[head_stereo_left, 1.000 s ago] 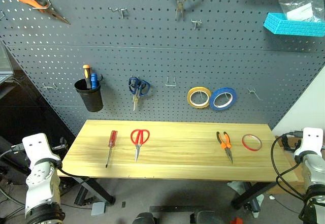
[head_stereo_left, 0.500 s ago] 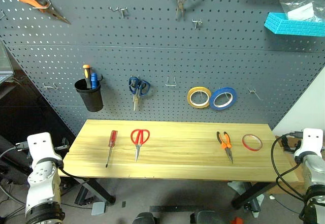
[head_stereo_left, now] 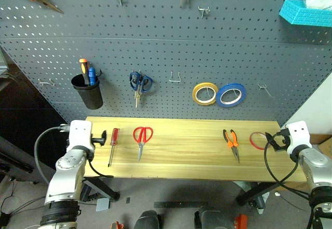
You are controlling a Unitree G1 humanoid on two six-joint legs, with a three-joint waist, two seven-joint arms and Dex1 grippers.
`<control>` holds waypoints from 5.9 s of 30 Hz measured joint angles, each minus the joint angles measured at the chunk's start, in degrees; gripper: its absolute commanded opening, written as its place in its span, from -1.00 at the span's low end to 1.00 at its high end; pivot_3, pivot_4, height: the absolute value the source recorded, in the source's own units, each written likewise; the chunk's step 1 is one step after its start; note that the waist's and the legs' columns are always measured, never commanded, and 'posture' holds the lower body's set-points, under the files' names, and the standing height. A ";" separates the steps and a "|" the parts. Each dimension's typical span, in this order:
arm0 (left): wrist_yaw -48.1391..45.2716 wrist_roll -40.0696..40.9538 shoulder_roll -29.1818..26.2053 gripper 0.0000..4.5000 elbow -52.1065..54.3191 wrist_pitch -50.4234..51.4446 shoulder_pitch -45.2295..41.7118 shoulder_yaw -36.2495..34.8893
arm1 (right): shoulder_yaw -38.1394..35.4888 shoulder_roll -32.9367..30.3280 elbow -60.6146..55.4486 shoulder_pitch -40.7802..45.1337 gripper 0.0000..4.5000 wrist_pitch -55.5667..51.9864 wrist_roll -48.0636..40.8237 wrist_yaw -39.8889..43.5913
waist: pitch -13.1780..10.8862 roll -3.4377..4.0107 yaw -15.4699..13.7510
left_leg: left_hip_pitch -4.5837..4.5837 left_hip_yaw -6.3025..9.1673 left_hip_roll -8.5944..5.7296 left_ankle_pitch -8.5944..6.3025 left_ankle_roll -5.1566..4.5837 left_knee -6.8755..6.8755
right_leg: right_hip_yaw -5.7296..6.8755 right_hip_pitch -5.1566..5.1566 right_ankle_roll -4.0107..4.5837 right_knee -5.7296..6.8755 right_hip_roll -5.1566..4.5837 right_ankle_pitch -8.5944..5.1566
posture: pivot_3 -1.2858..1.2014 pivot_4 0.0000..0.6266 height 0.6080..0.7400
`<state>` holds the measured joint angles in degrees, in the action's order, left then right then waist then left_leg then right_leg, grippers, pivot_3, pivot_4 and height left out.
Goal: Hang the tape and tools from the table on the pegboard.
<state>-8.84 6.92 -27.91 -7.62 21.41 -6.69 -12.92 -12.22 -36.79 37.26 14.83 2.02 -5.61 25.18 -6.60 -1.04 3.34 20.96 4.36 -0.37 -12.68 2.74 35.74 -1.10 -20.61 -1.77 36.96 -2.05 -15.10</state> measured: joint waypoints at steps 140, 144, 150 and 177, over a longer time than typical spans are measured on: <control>-38.03 1.76 1.72 1.00 2.81 -6.79 -27.55 21.98 | 5.07 22.74 11.03 33.00 0.77 -37.12 7.18 -20.43 | -11.16 -0.46 4.57 | 2.91 -1.27 0.02 0.06 -0.41 1.27 | -1.42 -3.64 -0.87 1.90 -0.07 0.79 | -0.08 -0.20 1.00; -38.03 1.65 0.83 1.00 2.82 -6.84 -26.95 21.96 | 4.79 22.58 15.07 34.88 0.51 -36.14 6.49 -20.16 | -11.02 -0.67 4.56 | 2.89 -1.26 0.03 0.06 -0.40 1.28 | -1.41 -3.62 -0.87 1.91 -0.07 0.79 | -0.08 -0.21 1.00; -38.04 1.70 -0.33 1.00 2.99 -6.79 -25.33 21.47 | 2.16 22.60 18.20 36.60 0.20 -36.95 3.98 -20.68 | -10.79 -1.03 4.54 | 2.89 -1.25 0.02 0.06 -0.40 1.29 | -1.40 -3.60 -0.87 1.91 -0.08 0.80 | -0.08 -0.23 1.00; -30.70 15.53 -5.00 1.00 16.80 1.49 -5.40 -5.31 | 29.05 35.64 -64.71 18.56 0.15 -62.66 4.42 -19.07 | -10.72 -1.12 2.62 | 3.04 -0.77 0.10 0.14 -0.27 1.26 | -1.31 -3.92 -0.79 1.97 -0.08 0.84 | -0.01 -0.27 1.00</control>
<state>-39.54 22.46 -32.91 9.18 22.90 -12.09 -18.24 16.82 -1.15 -27.45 33.39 -60.64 -1.19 6.11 -17.32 -2.17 5.96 24.00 3.59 -0.27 -12.54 2.47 37.00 -2.41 -24.53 -2.56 38.93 -2.12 -14.26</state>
